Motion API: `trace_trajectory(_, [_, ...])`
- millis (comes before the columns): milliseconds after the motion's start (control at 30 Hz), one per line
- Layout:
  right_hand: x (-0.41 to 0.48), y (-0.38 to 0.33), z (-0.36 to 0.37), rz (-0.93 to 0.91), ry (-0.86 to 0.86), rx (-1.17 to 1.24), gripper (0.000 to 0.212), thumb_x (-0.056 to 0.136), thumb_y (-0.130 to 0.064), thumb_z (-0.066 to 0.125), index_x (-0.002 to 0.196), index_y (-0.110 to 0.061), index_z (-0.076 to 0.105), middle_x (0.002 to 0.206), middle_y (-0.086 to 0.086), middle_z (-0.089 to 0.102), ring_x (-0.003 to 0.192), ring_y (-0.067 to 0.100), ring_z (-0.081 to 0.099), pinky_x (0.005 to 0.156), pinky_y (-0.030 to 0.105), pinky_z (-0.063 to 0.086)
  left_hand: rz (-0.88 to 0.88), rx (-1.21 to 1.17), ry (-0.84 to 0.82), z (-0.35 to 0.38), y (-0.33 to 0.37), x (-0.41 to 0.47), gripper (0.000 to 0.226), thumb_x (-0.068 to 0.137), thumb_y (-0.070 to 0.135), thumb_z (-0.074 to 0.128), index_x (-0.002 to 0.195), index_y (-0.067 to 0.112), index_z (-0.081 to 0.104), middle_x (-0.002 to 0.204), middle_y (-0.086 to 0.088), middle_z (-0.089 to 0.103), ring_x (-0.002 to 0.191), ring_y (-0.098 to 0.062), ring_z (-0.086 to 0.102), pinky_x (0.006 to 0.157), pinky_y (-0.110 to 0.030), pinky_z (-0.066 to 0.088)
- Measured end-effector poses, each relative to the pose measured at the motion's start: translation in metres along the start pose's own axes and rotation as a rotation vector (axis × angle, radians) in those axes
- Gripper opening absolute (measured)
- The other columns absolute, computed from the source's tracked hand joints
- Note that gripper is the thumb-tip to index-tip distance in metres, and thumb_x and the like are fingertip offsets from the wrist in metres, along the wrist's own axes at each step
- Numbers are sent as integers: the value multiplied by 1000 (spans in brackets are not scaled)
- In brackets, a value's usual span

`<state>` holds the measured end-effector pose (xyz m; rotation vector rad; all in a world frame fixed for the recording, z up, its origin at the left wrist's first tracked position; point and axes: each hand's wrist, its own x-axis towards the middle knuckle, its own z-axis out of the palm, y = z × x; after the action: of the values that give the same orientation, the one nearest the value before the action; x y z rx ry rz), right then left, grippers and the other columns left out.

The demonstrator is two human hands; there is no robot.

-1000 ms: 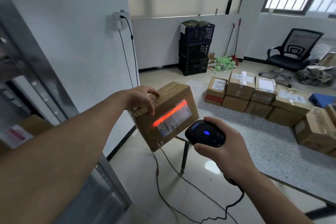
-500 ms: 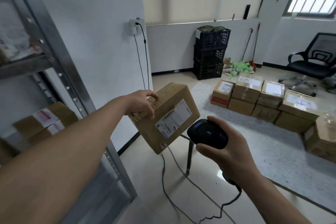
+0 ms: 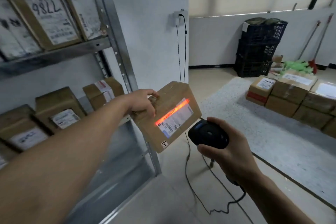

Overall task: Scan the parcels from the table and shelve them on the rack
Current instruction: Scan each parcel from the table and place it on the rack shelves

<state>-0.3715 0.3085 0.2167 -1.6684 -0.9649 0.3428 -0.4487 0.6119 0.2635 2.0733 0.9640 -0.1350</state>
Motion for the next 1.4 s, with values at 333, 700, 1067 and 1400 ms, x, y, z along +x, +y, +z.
trace_trajectory(333, [-15,-22,63,-23,-153,-8,65,69,-13,90,106,-51,52,96,-27,67,103,-17,57,71,3,50,-102,-21,24,-38,-79,-64,90,60,10,87,137,37,49,131,-4,49,113,-32,55,94,-53,55])
trace_trajectory(700, [-43,-72,179,-93,-197,16,67,72,-13,90,111,-53,54,107,-27,69,107,-9,62,76,9,54,-83,-80,80,-103,-188,-133,84,67,2,84,136,36,50,127,-1,49,108,-29,57,93,-52,56])
trace_trajectory(1067, [-91,-119,319,-112,-188,165,67,71,-2,87,116,-42,57,105,-33,68,104,-11,62,74,4,51,-38,-240,209,-155,-327,-236,109,40,21,86,136,45,40,128,-1,53,113,-28,60,93,-50,57])
trace_trajectory(1400, [-107,-143,391,-173,-301,231,68,63,-42,84,127,-38,60,111,-24,68,106,0,65,74,27,62,-31,-461,334,-147,-419,-313,127,46,9,82,152,44,21,131,-5,52,116,-26,59,93,-47,57])
